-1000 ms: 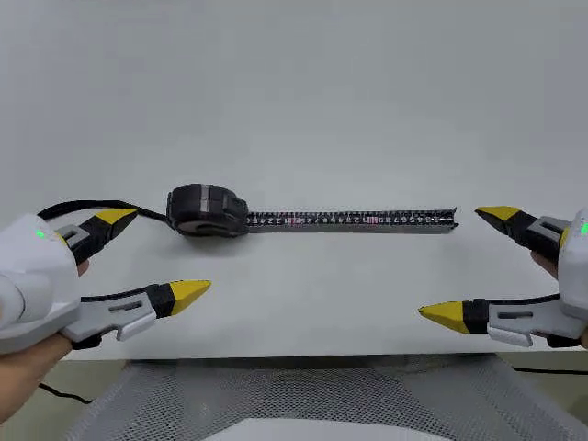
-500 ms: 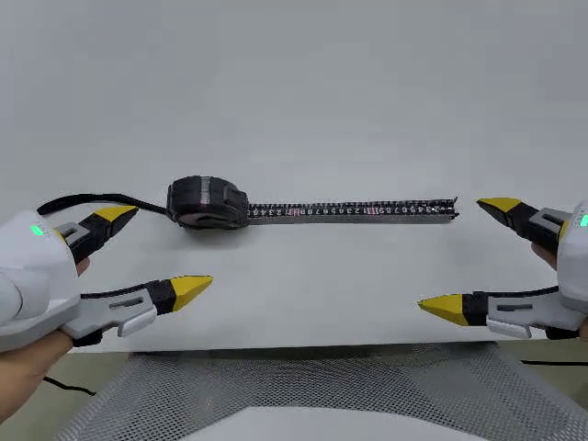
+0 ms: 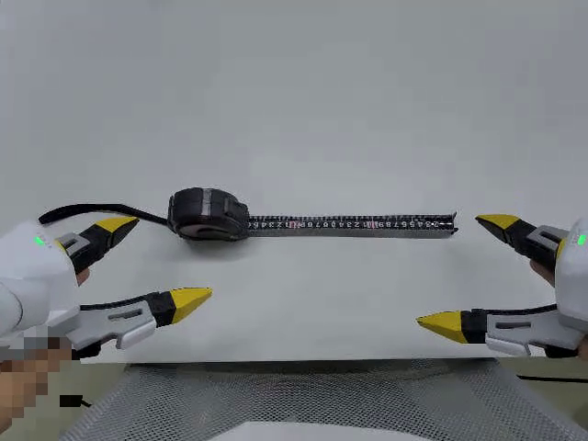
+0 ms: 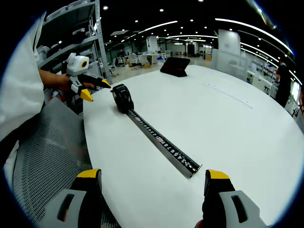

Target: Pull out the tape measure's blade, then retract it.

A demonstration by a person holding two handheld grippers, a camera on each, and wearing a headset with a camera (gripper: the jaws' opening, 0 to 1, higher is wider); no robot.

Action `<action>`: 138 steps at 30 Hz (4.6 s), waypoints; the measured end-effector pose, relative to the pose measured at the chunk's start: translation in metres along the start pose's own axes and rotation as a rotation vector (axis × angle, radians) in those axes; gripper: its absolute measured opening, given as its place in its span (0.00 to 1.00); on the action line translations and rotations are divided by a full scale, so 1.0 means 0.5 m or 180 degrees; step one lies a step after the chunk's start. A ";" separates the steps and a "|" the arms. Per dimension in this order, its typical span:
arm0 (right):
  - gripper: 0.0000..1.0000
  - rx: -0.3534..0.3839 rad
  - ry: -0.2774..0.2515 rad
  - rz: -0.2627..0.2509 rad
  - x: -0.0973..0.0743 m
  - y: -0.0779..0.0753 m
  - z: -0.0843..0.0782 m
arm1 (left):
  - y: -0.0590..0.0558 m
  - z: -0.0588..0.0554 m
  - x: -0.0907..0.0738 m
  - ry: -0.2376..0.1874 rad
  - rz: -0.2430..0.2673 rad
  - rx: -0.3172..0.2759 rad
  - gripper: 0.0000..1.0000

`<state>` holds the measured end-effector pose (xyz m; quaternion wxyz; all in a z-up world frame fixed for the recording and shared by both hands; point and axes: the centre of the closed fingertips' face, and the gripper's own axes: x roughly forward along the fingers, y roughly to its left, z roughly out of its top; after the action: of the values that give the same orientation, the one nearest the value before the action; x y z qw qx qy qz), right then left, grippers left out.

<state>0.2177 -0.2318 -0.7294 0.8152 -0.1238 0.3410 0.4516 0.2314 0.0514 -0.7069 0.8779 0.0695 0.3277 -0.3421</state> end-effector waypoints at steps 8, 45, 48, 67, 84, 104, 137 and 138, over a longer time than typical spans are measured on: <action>0.89 0.0013 -0.0026 -0.0019 -0.002 -0.001 0.003 | 0.001 0.000 0.001 -0.0015 -0.0005 -0.0019 0.73; 0.89 0.0035 -0.0090 0.0000 0.000 -0.016 0.013 | -0.016 0.025 0.071 -0.0103 0.0181 -0.0672 0.81; 0.89 0.0039 -0.0090 -0.0006 0.000 -0.019 0.013 | -0.015 0.025 0.077 -0.0107 0.0200 -0.0717 0.81; 0.84 0.0053 -0.0065 0.0017 -0.001 -0.030 0.010 | -0.008 0.036 0.102 -0.0248 0.0588 -0.1023 0.82; 0.72 -0.0206 0.0068 0.0117 0.015 -0.067 0.009 | 0.026 0.029 0.121 -0.0346 0.0987 -0.1164 0.74; 0.59 -0.0404 0.0162 0.0219 0.041 -0.098 0.001 | 0.052 0.023 0.135 -0.0398 0.1185 -0.1445 0.64; 0.27 -0.0821 0.0593 0.0488 0.055 -0.132 -0.043 | 0.058 0.015 0.139 -0.0390 0.1223 -0.1501 0.60; 0.26 -0.0826 0.0597 0.0489 0.056 -0.133 -0.044 | 0.058 0.015 0.139 -0.0388 0.1224 -0.1498 0.60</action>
<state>0.2728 -0.2622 -0.7715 0.7201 -0.2431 0.3628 0.5392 0.2923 0.0322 -0.7476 0.9365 -0.0957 0.3256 -0.0880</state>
